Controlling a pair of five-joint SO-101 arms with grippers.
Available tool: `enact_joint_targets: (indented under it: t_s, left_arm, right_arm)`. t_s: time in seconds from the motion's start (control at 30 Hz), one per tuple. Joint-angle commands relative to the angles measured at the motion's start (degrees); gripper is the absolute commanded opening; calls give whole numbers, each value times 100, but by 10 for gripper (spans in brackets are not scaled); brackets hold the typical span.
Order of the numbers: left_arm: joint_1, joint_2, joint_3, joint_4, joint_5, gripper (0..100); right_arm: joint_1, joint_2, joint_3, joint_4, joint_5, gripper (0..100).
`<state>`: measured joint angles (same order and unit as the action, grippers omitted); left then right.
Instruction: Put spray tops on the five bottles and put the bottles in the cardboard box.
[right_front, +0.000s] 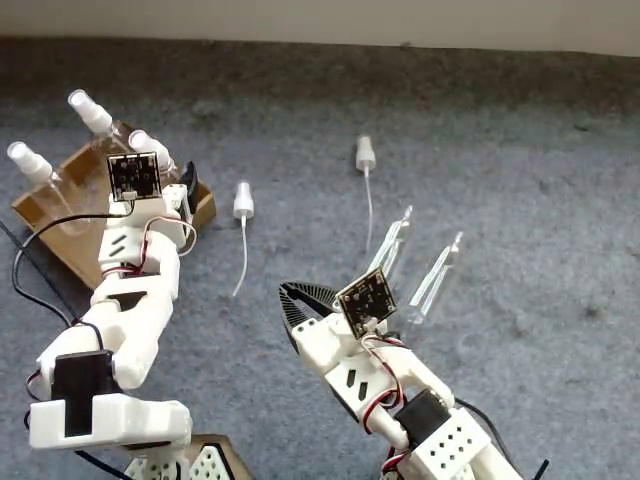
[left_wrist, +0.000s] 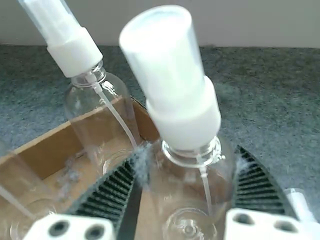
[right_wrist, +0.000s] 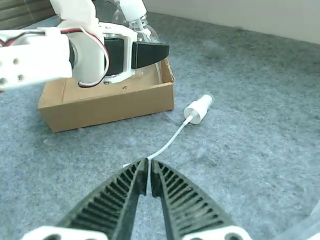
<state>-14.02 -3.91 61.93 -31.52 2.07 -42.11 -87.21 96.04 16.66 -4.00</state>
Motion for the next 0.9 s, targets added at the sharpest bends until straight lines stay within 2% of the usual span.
enact_joint_targets:
  t_s: [0.0,0.43,0.6,0.87]
  left_arm:
    - [101,-31,-295,-123,35,147]
    - [92,-31,-303,-123,35,153]
    - [84,-13,-295,-97,-308,234]
    - [84,-31,-295,-97,-316,242]
  right_arm:
    - [-40,40,813,22,70,9]
    - [-40,40,813,22,79,9]
    - [-40,40,813,31,79,9]
    - [-40,40,813,31,79,9]
